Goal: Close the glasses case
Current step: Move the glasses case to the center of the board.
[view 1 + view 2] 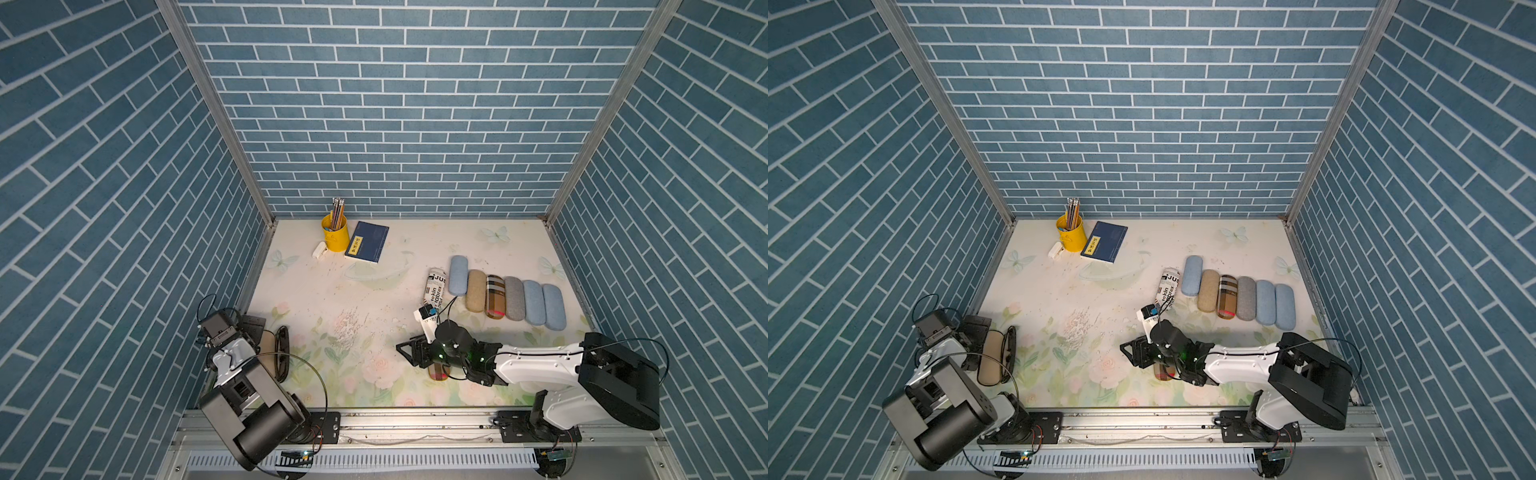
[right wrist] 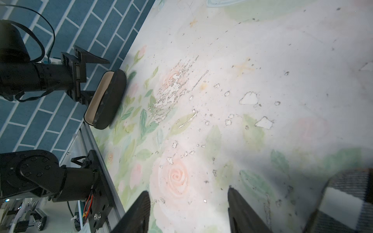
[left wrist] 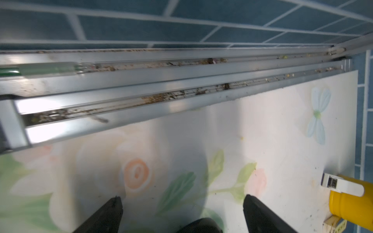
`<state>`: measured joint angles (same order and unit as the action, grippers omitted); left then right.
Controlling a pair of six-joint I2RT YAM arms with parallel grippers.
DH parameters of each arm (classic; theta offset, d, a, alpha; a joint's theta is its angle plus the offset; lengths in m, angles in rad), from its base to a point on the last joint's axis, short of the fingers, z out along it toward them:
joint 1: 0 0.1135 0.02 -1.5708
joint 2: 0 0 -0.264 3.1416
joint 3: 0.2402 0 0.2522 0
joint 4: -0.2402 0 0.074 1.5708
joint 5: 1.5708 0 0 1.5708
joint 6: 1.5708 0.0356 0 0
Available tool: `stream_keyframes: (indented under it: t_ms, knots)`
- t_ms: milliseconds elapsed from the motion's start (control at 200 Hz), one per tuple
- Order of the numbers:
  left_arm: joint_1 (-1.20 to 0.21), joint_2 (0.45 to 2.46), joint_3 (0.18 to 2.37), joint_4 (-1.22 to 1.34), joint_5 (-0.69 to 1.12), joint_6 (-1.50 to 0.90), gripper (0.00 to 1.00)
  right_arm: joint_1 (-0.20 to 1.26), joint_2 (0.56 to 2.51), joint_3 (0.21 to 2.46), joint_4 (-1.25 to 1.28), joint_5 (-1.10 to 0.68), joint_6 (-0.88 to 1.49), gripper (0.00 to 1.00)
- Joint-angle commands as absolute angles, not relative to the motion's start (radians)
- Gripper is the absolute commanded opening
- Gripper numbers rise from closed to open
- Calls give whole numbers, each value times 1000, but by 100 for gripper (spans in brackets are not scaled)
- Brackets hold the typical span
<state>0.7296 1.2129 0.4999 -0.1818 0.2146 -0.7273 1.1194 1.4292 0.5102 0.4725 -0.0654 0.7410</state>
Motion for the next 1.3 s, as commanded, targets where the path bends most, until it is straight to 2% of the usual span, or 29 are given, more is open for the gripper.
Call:
stream_keyframes:
  t_ms: [0,125,285,570,970,1295]
  knots:
    - [682,1213,464,-166,234,-721,100,1115,1442,528,474,-71,699,60]
    - [634,1206,414,-140,253,-741,100,1113,1439,521,479,-71,699,60]
    - [481,1183,390,-108,214,-784,100,1112,1467,525,511,-91,701,60]
    - [288,1199,345,-15,215,-826,99,1103,1581,555,579,-139,714,60]
    - [-11,1202,247,114,178,-973,98,1098,1645,570,615,-158,740,59]
    - [-260,1173,246,129,70,-1097,97,1093,1664,570,634,-161,761,59]
